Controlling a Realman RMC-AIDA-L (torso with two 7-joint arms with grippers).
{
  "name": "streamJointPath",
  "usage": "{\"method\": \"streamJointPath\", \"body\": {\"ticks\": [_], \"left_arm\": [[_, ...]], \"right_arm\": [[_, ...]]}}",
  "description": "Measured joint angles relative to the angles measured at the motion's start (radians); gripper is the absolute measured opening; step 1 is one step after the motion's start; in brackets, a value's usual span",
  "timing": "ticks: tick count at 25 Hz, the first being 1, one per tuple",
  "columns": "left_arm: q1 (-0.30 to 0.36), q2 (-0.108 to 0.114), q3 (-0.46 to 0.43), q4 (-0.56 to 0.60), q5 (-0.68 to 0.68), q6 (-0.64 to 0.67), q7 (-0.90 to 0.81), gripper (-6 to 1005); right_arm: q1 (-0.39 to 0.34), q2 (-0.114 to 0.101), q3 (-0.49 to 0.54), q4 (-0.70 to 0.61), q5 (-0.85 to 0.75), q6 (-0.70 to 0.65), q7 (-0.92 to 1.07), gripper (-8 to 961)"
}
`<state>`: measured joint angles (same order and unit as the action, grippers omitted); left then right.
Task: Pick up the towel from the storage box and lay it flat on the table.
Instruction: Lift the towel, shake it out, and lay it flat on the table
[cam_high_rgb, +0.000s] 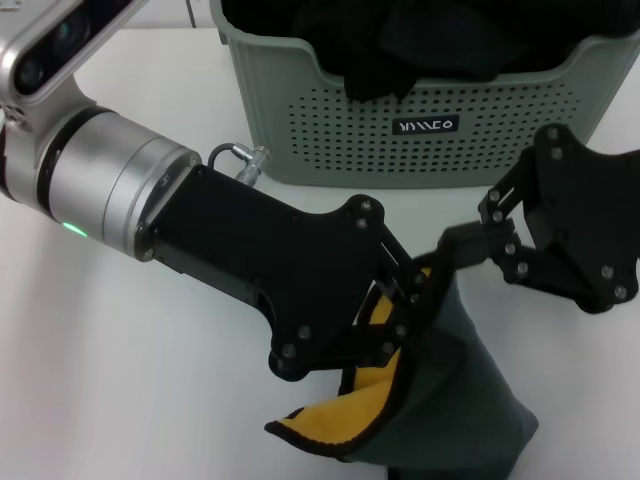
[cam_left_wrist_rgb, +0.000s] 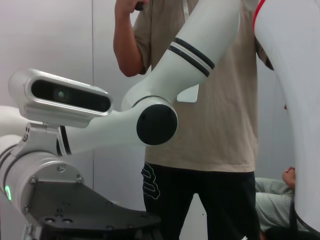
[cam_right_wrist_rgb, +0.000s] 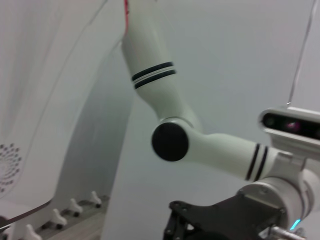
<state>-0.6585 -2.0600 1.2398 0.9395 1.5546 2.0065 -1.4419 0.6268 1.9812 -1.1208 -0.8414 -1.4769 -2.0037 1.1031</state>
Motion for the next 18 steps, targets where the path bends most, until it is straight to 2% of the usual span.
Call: {"method": "streamJointPath", "body": {"ticks": [5, 10, 12, 18], "left_arm": [[0.009, -0.012, -0.022, -0.011, -0.003, -0.004, 0.001, 22], [0.034, -0.027, -0.069, -0.031, -0.008, -0.028, 0.015, 23], [0.046, -0.028, -0.095, -0.057, -0.024, -0.032, 0.024, 23], [0.093, -0.030, -0.211, -0.168, -0.081, -0.066, 0.078, 77]], "right_arm": [[-0.014, 0.013, 0.027, -0.004, -0.001, -0.002, -0.002, 3], [-0.046, 0.025, 0.031, -0.055, 0.006, -0.001, -0.003, 2], [-0.068, 0.032, 0.034, -0.094, 0.015, 0.002, 0.005, 2], [-0.113, 0.036, 0.071, -0.178, 0.076, 0.019, 0.049, 1]]}}
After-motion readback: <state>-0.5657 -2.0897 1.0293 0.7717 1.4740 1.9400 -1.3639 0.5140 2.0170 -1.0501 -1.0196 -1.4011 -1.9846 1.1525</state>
